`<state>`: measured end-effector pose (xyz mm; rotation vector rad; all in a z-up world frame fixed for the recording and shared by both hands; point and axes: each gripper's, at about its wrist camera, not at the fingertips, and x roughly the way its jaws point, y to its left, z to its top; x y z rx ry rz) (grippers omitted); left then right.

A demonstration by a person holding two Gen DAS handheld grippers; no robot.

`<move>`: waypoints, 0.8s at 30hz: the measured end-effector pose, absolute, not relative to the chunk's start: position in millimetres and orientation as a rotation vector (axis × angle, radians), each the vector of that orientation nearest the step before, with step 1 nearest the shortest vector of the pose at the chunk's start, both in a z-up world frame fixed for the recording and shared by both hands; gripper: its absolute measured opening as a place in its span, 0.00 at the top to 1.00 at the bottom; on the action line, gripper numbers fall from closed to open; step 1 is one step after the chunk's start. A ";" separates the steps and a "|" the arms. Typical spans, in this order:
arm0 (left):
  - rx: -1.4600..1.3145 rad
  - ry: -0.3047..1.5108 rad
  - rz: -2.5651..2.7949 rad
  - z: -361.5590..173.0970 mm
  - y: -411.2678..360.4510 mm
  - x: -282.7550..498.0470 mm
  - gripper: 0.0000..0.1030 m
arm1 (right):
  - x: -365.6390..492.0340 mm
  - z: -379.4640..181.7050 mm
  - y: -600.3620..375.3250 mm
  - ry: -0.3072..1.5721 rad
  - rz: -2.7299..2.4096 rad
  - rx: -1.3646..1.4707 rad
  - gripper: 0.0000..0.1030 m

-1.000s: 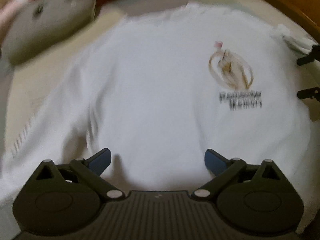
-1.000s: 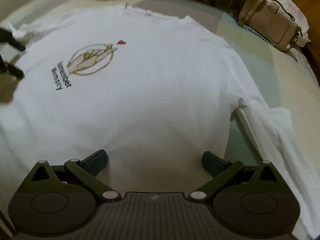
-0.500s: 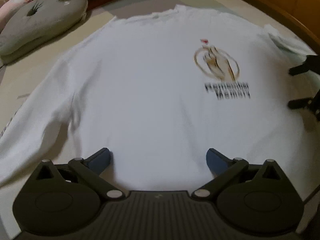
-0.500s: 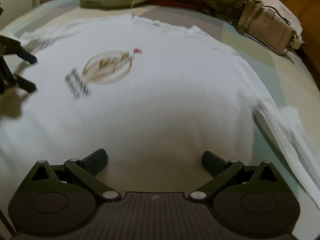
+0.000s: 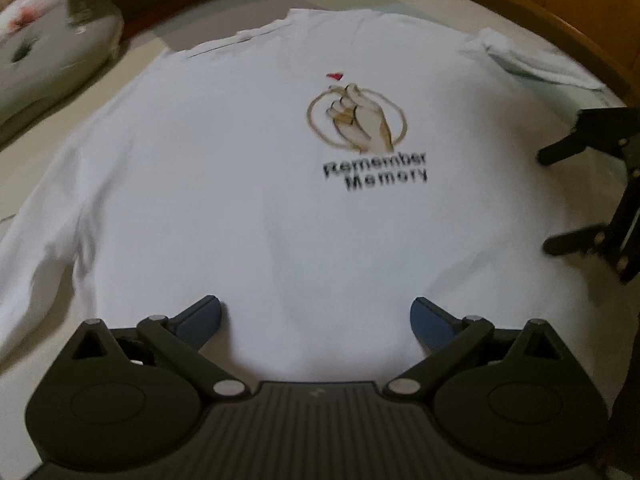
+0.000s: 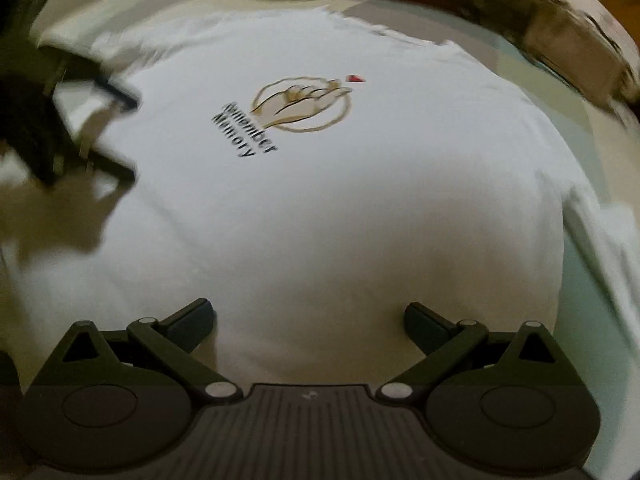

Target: Fold clothes

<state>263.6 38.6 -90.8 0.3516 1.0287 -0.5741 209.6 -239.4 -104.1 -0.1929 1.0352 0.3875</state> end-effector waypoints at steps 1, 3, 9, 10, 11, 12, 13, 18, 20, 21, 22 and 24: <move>0.353 1.043 -0.560 -89.9 39.1 260.3 0.03 | 208.6 -105.0 -238.2 1.028 0.401 -0.190 0.00; 0.356 1.073 -0.533 -87.9 40.1 253.8 0.02 | 204.4 -105.7 -240.3 1.022 0.430 -0.187 0.00; 0.347 1.064 -0.472 -68.4 -1.7 277.8 0.04 | 193.3 -99.5 -271.0 1.052 0.535 -0.239 0.00; 0.345 1.062 -0.462 -65.2 -8.7 281.8 0.04 | 199.1 -95.2 -279.2 1.047 0.532 -0.232 0.00; 0.344 1.060 -0.452 -61.9 -15.7 285.8 0.04 | 205.0 -90.9 -287.3 1.042 0.528 -0.224 0.00; 0.342 1.059 -0.442 -58.6 -22.7 289.8 0.04 | 210.8 -86.7 -295.5 1.036 0.525 -0.217 0.00; 0.332 1.036 -0.444 -56.2 -35.8 297.0 0.04 | 216.6 -82.4 -303.7 1.031 0.522 -0.210 0.00; 0.314 1.012 -0.459 -59.3 -83.2 306.6 0.04 | 249.1 -64.5 -350.4 0.993 0.493 -0.198 0.00; 0.307 1.002 -0.465 -60.6 -102.1 310.4 0.04 | 264.7 -60.2 -374.0 0.966 0.473 -0.213 0.00; 0.304 0.998 -0.468 -61.3 -111.5 312.3 0.04 | 272.6 -58.1 -385.8 0.953 0.463 -0.221 0.00; 0.300 0.993 -0.471 -61.9 -121.0 314.2 0.04 | 280.8 -55.4 -397.1 0.942 0.456 -0.221 0.00; 0.293 0.983 -0.478 -63.2 -139.9 318.0 0.04 | 299.3 -49.2 -420.1 0.921 0.443 -0.203 0.00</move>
